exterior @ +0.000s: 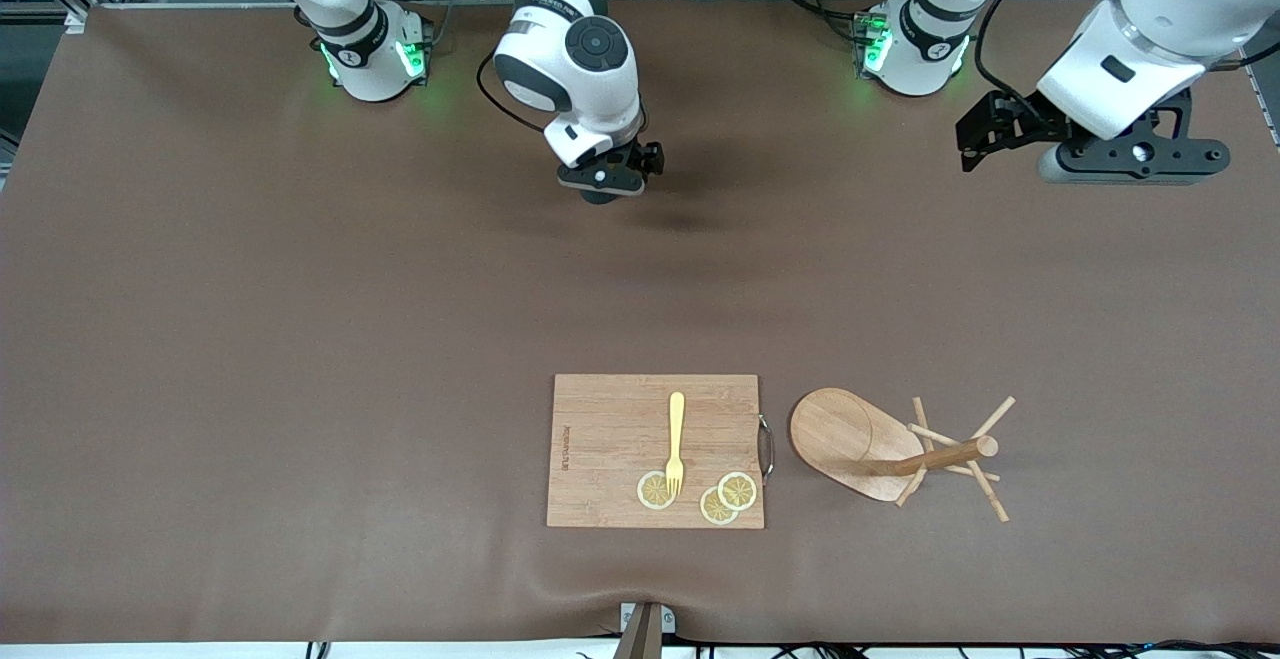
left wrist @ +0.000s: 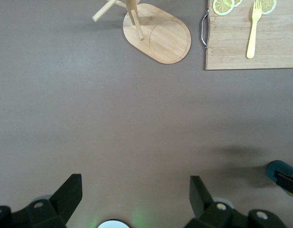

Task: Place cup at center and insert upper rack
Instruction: 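Lower the mug onto the table with the right gripper while the left gripper approaches, then open the right gripper and withdraw while the left gripper moves above the mug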

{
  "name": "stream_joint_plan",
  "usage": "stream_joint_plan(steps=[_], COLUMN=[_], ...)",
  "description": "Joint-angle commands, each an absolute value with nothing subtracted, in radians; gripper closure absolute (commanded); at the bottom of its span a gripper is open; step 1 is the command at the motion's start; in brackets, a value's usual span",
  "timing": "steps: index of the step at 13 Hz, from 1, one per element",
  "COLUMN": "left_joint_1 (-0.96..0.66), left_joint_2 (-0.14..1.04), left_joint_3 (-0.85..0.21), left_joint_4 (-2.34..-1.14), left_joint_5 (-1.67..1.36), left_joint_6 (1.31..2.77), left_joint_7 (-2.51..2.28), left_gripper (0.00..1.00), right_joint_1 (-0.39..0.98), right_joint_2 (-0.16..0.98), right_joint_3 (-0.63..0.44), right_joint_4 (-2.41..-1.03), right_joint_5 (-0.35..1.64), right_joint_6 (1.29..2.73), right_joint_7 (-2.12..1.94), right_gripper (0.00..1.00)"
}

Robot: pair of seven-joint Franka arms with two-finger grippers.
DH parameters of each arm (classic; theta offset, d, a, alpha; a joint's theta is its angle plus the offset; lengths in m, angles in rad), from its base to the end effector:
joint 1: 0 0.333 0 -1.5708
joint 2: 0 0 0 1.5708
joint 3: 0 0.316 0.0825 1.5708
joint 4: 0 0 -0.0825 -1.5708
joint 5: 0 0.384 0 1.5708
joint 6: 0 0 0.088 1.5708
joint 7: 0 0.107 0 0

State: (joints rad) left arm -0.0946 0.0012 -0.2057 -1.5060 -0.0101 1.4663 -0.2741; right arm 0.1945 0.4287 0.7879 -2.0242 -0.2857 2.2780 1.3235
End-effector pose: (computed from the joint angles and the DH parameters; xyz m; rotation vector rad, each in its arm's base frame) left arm 0.5197 -0.1621 0.6451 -3.1389 0.0425 0.0661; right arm 0.3467 0.4798 0.2906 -3.1130 0.2971 0.1409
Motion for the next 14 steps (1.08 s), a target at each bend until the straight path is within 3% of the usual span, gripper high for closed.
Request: stream_joint_plan(steps=[1, 7, 10, 14], left_joint_1=[-0.145, -0.328, -0.477, -0.719], left_joint_2=[0.002, 0.06, 0.138, 0.299], left_joint_3=[-0.209, -0.21, -0.21, -0.209], left_joint_4=[-1.497, -1.5, -1.494, -1.428], left_joint_5=[-0.014, 0.012, 0.055, 0.15], left_joint_6=[1.468, 1.47, 1.471, 1.473], left_joint_7=[-0.356, -0.635, -0.764, -1.062], left_gripper=[0.0, 0.0, 0.0, 0.0], right_joint_1=[0.132, 0.032, 0.029, 0.029], right_joint_2=[0.433, 0.42, 0.371, 0.253], right_joint_3=[0.793, 0.704, 0.576, 0.401], right_joint_4=[-1.958, -1.714, -1.563, -1.525], right_joint_5=[-0.31, -0.252, -0.169, -0.118], right_joint_6=[2.247, 2.05, 1.902, 1.853], right_joint_7=[1.274, 1.027, 0.838, 0.614], right_gripper=[0.0, 0.0, 0.0, 0.0])
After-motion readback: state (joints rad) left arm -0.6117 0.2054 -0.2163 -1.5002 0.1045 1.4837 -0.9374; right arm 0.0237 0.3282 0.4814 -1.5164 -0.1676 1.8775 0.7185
